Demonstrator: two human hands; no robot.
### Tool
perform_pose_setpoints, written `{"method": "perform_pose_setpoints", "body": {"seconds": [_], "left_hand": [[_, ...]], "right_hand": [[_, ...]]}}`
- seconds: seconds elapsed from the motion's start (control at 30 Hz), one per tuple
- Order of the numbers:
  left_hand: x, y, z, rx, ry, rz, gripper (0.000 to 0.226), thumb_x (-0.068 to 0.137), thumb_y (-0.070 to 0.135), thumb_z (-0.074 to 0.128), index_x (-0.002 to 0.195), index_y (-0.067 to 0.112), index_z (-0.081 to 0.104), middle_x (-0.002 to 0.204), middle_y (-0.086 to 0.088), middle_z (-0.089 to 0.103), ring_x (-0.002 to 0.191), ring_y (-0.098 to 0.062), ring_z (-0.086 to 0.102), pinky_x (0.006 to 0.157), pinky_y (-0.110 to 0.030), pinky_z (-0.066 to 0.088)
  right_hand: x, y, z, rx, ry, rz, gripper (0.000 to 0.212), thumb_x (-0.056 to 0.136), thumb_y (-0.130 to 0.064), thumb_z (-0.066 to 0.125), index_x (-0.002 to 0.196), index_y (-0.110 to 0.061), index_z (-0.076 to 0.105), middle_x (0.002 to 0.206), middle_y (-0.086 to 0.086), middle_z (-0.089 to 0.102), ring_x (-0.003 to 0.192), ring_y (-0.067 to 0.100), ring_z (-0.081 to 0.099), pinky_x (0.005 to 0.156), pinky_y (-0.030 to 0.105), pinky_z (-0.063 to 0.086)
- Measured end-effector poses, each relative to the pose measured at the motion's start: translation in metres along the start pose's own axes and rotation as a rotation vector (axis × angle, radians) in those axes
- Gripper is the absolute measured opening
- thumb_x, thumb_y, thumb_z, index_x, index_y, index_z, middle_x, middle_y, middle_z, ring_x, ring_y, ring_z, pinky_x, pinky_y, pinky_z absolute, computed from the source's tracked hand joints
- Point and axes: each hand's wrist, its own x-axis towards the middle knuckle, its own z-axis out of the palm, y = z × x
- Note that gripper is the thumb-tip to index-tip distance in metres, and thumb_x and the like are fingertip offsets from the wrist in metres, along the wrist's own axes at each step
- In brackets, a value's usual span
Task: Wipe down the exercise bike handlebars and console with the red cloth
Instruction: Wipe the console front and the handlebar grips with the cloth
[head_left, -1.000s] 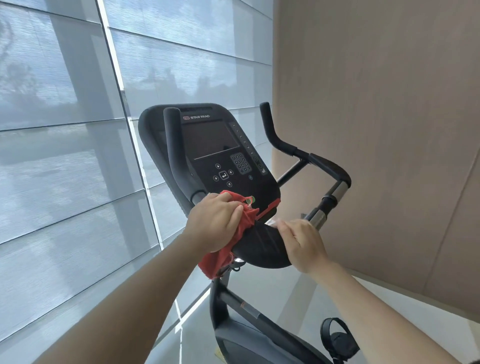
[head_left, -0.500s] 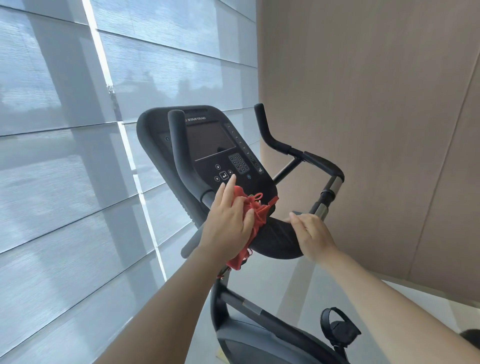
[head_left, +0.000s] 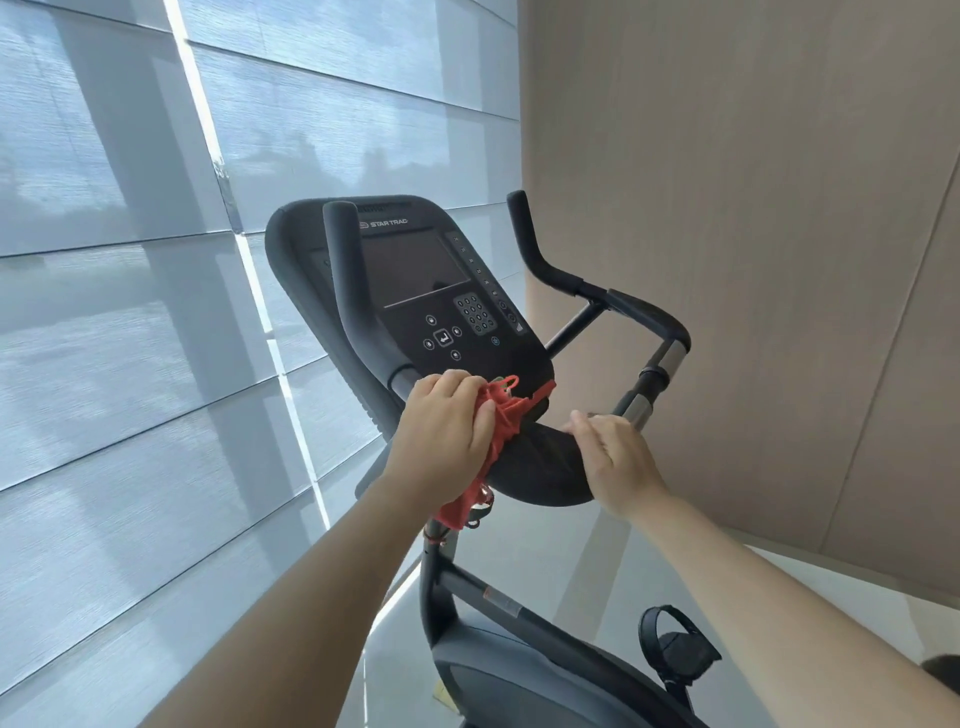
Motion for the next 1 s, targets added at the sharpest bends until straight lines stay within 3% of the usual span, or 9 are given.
{"method": "perform_pose_setpoints", "body": {"seconds": [0.1,0.27,0.37,0.47,0.57,0.63,0.8,1.0], "left_hand": [[0.012,0.004,0.0,0.088,-0.055,-0.027,0.046,0.092,0.027,0.024,0.106,0.007,0.063,0.104,-0.006,0.064,0.101,-0.023,0.054,0.094,-0.033,0.033],[0.007,0.015,0.004,0.116,-0.003,-0.135,0.03,0.097,0.019,0.039,0.11,0.007,0.062,0.11,-0.009,0.063,0.103,-0.026,0.053,0.095,-0.03,0.028],[0.003,0.025,0.005,0.143,-0.021,-0.193,0.031,0.097,0.021,0.039,0.117,0.007,0.059,0.121,-0.008,0.059,0.113,-0.026,0.048,0.103,-0.031,0.026],[-0.007,0.047,0.006,0.177,-0.018,-0.263,0.036,0.098,0.024,0.036,0.124,0.007,0.055,0.127,-0.009,0.055,0.12,-0.027,0.042,0.108,-0.034,0.023],[-0.02,0.071,0.01,0.206,0.017,-0.319,0.041,0.097,0.026,0.034,0.125,0.005,0.054,0.128,-0.011,0.055,0.123,-0.028,0.04,0.109,-0.034,0.021],[-0.025,0.08,0.013,0.209,0.023,-0.359,0.038,0.098,0.024,0.036,0.128,0.006,0.052,0.132,-0.01,0.051,0.127,-0.026,0.036,0.112,-0.034,0.019],[-0.017,0.077,0.012,0.173,0.01,-0.401,0.035,0.099,0.022,0.037,0.13,0.012,0.05,0.136,-0.005,0.047,0.13,-0.022,0.033,0.115,-0.034,0.017],[0.004,0.06,0.013,0.249,-0.048,-0.412,0.036,0.099,0.025,0.034,0.129,0.016,0.052,0.134,-0.001,0.049,0.128,-0.019,0.034,0.11,-0.028,0.019]], "right_hand": [[0.003,0.004,0.001,-0.014,-0.02,-0.04,0.048,0.094,-0.036,0.023,0.055,-0.023,0.048,0.051,-0.013,0.045,0.06,0.012,0.053,0.067,0.024,0.03],[0.01,0.016,-0.007,-0.049,-0.172,-0.138,0.057,0.095,-0.036,0.021,0.059,-0.001,0.049,0.056,0.009,0.052,0.065,0.025,0.054,0.069,0.031,0.034],[0.018,0.03,-0.015,-0.067,-0.288,-0.205,0.057,0.099,-0.038,0.023,0.058,-0.006,0.047,0.057,0.006,0.052,0.067,0.023,0.054,0.069,0.033,0.038],[0.028,0.047,-0.023,-0.099,-0.377,-0.21,0.052,0.099,-0.041,0.022,0.065,-0.023,0.057,0.068,-0.007,0.055,0.079,0.018,0.055,0.08,0.031,0.038],[0.04,0.057,-0.024,-0.147,-0.431,-0.263,0.06,0.099,-0.042,0.018,0.071,-0.021,0.067,0.072,-0.004,0.063,0.08,0.018,0.055,0.085,0.032,0.034],[0.047,0.06,-0.021,-0.19,-0.455,-0.314,0.063,0.098,-0.043,0.014,0.079,-0.022,0.07,0.073,-0.004,0.065,0.08,0.018,0.056,0.08,0.03,0.029],[0.042,0.066,-0.012,-0.266,-0.218,-0.376,0.07,0.092,-0.045,0.011,0.067,-0.02,0.071,0.06,-0.004,0.064,0.068,0.02,0.059,0.068,0.027,0.023],[0.042,0.07,-0.007,-0.223,-0.187,-0.371,0.08,0.088,-0.049,0.003,0.062,-0.014,0.07,0.059,0.002,0.065,0.062,0.023,0.057,0.071,0.032,0.035]]}}
